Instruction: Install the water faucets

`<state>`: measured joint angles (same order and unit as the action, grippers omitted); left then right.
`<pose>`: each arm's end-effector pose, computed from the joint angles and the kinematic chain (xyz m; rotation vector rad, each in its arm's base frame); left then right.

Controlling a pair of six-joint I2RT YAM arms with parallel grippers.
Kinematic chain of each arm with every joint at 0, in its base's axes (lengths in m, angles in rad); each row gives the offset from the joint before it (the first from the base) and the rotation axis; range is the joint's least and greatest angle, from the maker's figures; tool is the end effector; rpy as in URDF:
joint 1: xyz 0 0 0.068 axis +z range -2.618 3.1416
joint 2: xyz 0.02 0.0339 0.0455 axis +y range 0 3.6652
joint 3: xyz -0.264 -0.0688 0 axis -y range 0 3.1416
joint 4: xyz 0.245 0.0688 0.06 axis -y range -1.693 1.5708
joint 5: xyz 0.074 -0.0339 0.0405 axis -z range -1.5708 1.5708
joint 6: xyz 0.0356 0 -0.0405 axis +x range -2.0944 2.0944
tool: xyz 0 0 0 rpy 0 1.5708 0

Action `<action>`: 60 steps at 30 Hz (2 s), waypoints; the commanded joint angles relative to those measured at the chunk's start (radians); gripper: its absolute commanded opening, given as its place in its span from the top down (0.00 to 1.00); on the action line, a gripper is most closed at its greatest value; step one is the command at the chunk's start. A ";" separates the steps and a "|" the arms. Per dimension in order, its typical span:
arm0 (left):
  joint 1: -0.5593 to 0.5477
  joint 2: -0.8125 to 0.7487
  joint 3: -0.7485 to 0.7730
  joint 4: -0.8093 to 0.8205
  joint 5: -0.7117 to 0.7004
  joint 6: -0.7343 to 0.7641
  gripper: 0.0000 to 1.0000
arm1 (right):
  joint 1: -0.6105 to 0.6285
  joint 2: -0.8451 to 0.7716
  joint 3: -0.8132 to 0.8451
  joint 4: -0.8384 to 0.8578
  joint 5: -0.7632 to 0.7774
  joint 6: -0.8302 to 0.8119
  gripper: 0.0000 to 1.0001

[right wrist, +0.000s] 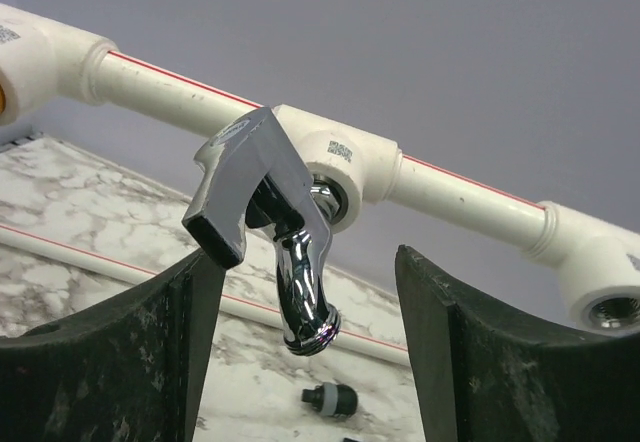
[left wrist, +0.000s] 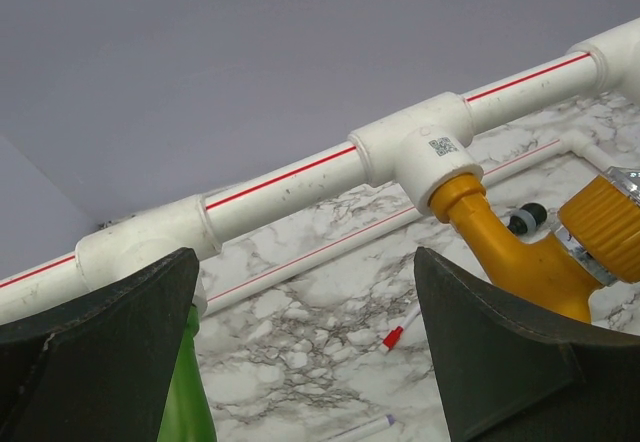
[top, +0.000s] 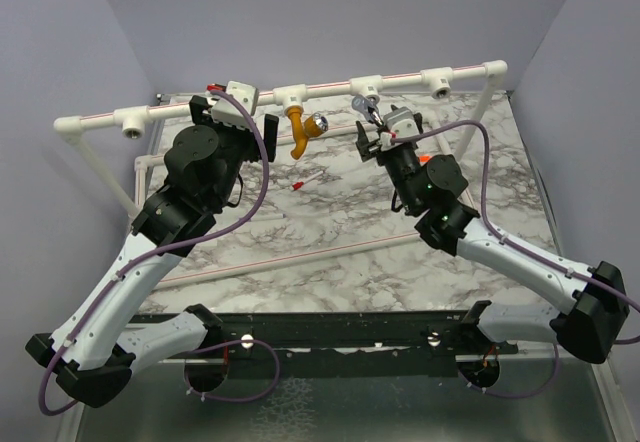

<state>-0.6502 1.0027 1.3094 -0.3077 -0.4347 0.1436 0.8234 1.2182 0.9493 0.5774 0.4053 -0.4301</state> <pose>0.1680 -0.1090 0.4671 0.2811 1.5467 -0.0561 0.2024 0.1978 0.3864 -0.4451 1.2091 0.0816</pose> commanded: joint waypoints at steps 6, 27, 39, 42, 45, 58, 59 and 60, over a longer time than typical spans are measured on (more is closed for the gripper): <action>-0.008 0.010 0.008 0.009 -0.020 0.005 0.10 | 0.003 0.050 0.070 0.022 -0.012 -0.319 0.26; -0.008 -0.006 -0.009 0.020 -0.032 0.021 0.10 | 0.003 0.147 0.172 0.093 -0.072 -0.381 0.56; -0.008 -0.011 -0.013 0.022 -0.031 0.021 0.10 | 0.003 0.121 0.118 0.220 0.038 -0.071 0.99; -0.008 -0.013 -0.013 0.021 -0.031 0.020 0.10 | -0.001 0.119 0.110 0.245 0.098 0.043 0.99; -0.007 -0.017 -0.014 0.021 -0.032 0.019 0.10 | -0.008 0.115 0.106 0.242 0.126 0.141 1.00; -0.008 -0.037 -0.029 0.027 -0.029 0.019 0.10 | -0.017 0.107 0.102 0.206 0.098 0.158 1.00; -0.008 -0.037 -0.029 0.027 -0.029 0.018 0.10 | -0.018 0.105 0.101 0.197 0.087 0.149 1.00; -0.008 -0.038 -0.030 0.027 -0.029 0.019 0.10 | -0.017 0.103 0.100 0.184 0.076 0.143 1.00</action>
<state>-0.6502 0.9825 1.2915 -0.2932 -0.4393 0.1555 0.8188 1.3571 1.0611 0.7082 0.3973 -0.4904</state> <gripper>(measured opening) 0.897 0.420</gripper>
